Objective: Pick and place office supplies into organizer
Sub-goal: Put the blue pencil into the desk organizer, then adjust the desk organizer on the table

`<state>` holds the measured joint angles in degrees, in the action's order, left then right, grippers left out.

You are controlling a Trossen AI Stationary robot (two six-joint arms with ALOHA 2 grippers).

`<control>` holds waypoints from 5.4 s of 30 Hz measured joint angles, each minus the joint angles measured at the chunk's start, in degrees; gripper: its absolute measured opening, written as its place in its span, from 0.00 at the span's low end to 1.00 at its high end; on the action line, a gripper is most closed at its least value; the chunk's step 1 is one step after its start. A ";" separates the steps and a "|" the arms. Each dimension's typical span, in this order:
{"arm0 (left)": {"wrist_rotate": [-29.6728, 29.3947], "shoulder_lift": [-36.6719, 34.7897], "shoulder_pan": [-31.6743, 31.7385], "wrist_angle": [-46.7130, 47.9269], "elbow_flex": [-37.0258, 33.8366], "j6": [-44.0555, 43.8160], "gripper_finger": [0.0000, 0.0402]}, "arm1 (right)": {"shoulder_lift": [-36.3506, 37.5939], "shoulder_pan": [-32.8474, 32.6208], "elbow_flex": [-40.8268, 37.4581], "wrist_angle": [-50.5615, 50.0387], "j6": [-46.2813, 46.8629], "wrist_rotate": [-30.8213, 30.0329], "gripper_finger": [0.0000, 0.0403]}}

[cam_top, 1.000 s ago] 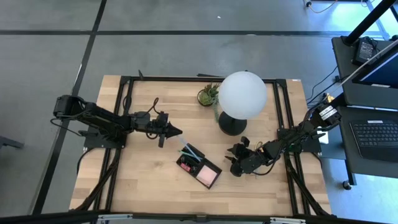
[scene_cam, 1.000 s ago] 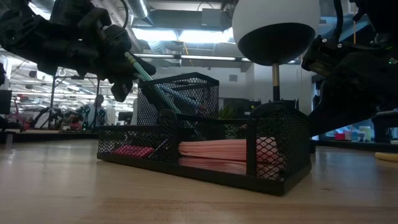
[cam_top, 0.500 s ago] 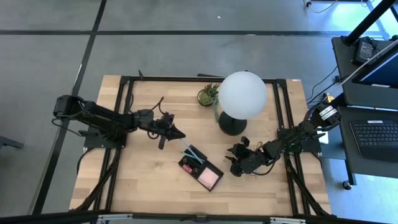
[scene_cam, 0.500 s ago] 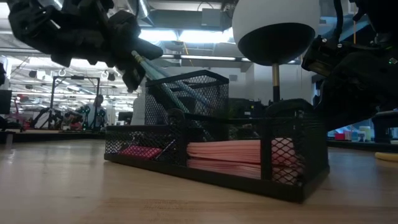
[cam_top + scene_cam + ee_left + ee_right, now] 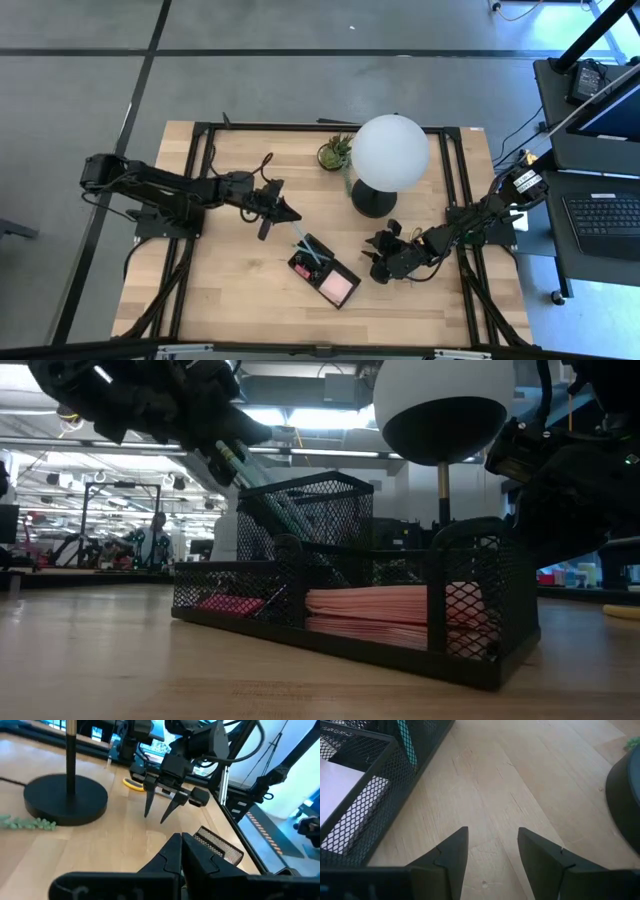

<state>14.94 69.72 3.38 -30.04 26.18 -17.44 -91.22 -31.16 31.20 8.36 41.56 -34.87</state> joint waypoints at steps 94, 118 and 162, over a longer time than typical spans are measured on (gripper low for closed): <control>-21.90 -1.65 -11.47 7.99 0.45 17.74 0.25 | -7.47 3.13 27.78 -26.36 10.40 19.01 0.43; -21.90 -1.65 -11.47 8.22 0.45 17.83 0.24 | -13.30 3.30 27.80 -25.44 8.37 24.43 0.31; -21.92 -1.65 -11.47 9.34 0.45 20.22 0.25 | -13.22 12.41 27.76 -20.87 -23.93 24.48 0.02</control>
<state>-6.98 68.07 -8.10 -20.71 26.63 2.77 -104.44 -18.74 58.96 -12.51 17.63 -10.39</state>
